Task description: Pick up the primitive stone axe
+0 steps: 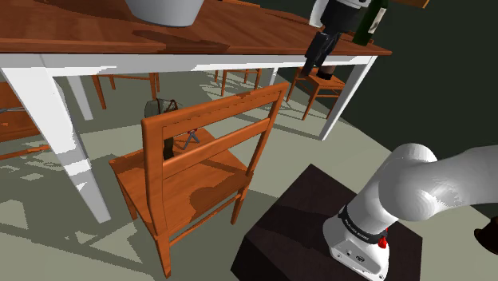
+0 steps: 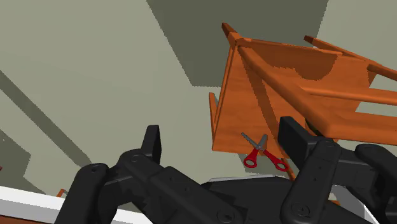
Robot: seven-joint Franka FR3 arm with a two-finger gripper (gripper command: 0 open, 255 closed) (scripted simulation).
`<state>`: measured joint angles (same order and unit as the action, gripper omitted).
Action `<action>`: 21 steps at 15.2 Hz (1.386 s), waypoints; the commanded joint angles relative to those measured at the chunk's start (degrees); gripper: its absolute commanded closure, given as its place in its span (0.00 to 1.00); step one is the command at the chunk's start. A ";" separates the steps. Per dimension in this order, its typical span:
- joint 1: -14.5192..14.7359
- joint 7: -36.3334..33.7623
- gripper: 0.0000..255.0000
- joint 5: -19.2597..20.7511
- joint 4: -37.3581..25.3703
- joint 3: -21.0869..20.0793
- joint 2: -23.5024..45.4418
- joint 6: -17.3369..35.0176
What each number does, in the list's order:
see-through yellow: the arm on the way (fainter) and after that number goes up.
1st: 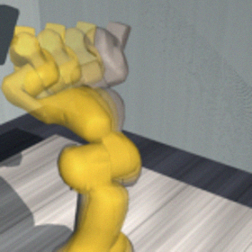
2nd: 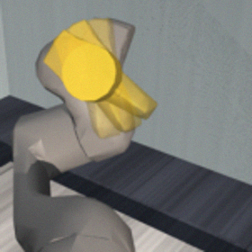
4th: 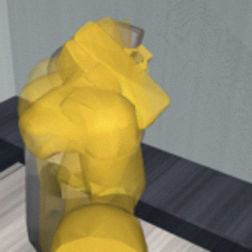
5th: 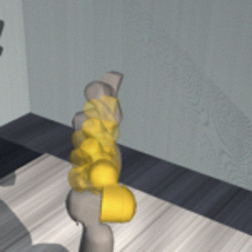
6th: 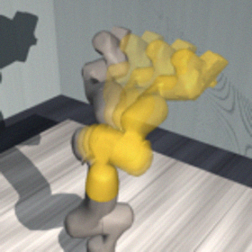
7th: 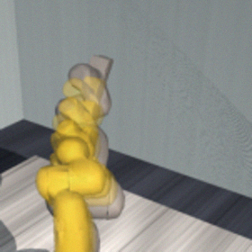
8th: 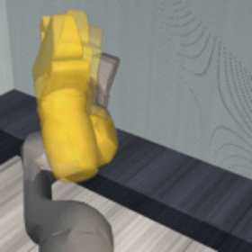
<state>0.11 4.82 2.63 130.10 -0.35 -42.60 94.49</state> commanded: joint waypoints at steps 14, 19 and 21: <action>6.99 3.61 0.00 -3.54 -2.89 -5.36 17.07 19.34; 9.24 4.98 0.00 -3.94 -6.20 -7.75 24.35 25.30; 10.09 5.46 0.00 -3.88 -7.82 -8.73 27.31 27.42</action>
<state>9.56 10.73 -1.32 123.67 -8.09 -17.19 120.93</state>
